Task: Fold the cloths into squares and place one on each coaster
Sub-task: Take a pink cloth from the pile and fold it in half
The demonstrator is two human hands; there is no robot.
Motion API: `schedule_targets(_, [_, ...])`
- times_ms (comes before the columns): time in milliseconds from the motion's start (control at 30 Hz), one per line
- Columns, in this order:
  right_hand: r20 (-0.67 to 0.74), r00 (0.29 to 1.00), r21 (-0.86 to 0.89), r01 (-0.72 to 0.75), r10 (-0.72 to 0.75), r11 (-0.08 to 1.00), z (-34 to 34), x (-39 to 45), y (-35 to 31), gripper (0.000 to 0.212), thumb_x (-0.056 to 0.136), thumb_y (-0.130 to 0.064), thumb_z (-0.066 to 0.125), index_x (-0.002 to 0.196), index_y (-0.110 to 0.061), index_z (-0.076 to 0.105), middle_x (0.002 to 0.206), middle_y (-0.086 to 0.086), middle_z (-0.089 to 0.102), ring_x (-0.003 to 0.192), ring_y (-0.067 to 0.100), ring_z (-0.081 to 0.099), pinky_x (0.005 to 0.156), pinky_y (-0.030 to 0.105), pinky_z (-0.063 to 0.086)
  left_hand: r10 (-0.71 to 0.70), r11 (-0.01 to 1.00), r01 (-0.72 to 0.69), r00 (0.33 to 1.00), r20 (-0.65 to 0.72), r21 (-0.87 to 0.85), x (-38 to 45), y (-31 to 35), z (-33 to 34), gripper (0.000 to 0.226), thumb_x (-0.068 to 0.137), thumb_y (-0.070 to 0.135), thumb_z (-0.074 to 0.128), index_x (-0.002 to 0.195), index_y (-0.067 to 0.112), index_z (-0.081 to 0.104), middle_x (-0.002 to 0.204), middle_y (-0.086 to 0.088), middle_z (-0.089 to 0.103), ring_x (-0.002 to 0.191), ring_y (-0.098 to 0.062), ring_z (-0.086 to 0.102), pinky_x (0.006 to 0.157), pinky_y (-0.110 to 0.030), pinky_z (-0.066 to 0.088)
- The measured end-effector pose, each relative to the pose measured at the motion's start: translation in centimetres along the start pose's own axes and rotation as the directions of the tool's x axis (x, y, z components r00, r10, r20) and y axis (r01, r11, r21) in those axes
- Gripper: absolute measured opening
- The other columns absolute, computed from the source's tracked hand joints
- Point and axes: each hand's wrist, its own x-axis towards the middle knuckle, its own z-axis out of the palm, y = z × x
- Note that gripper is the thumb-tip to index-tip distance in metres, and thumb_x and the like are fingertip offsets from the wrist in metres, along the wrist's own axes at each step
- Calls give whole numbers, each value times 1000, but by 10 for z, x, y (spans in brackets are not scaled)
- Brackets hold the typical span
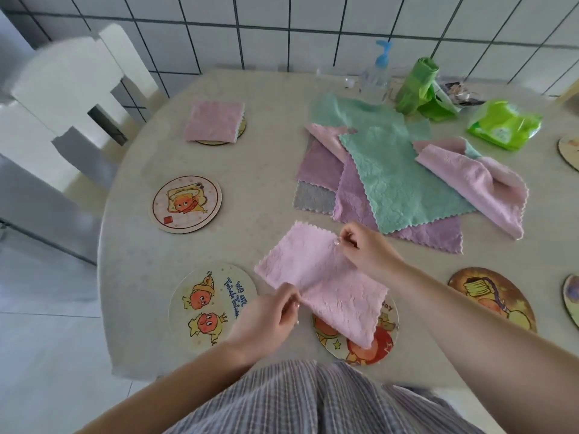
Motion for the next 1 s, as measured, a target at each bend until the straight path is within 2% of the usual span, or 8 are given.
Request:
schedule_targets(100, [-1,1000,89,-8,8,996,7,-9,-7,8,92,-21,55,86,-22,50,78,-1,62,53,7,44,48,20,32,-214,929,168,971,-109,-330,-13,-6,-4,11,95,17,46,93,27,50,86,6,67,76,-8,67,67,-27,57])
schedule_targets(267, [14,996,239,-90,90,967,42,-22,-14,23,86,-6,50,73,-26,50,73,-1,56,67,16,49,61,29,35,-492,523,281,871,-15,-805,-23,-2,-11,15,98,18,41,108,18,53,101,-17,61,91,-29,65,81,-38,56])
schedule_targets(433, [108,982,461,-186,154,867,57,-42,-19,35,89,-15,56,120,-30,60,127,-7,56,115,18,56,94,30,42,-487,555,302,873,-9,-775,-19,-4,-22,36,94,10,49,123,30,51,103,0,59,72,-10,60,56,-17,50])
schedule_targets(533, [80,980,579,-193,181,792,56,-47,-20,47,88,-18,60,133,-29,49,133,-7,49,125,10,46,103,28,34,-493,505,317,869,33,-803,-7,-9,-33,38,94,10,48,123,32,54,112,7,55,84,-8,61,69,-21,53])
schedule_targets(633, [120,976,505,-219,183,835,64,-54,-12,56,88,-20,61,139,-26,41,143,-6,40,127,8,42,107,31,33,-474,641,438,872,124,-631,-2,-20,-33,39,94,16,46,127,38,48,128,2,47,103,-15,56,80,-29,50])
schedule_targets(767, [212,950,491,-306,229,815,75,-74,-4,58,89,-18,55,140,-37,36,134,-13,41,109,8,54,88,33,50,-423,745,465,884,200,-479,-11,-25,-25,42,97,16,42,137,27,41,127,0,47,105,-14,50,82,-29,46])
schedule_targets(867, [180,956,515,-291,231,806,79,-84,4,57,84,-21,56,131,-50,41,139,-12,43,123,15,46,100,46,44,-390,770,434,900,194,-468,-17,-26,-23,40,98,18,42,137,26,41,137,2,44,116,-11,44,96,-30,40])
schedule_targets(1000, [165,954,513,-299,250,804,81,-100,8,51,88,-21,58,128,-49,44,119,-10,55,109,13,54,97,41,47,-382,732,455,890,249,-507,-28,-25,-20,44,97,19,44,138,34,35,130,-1,49,108,-22,54,86,-40,47])
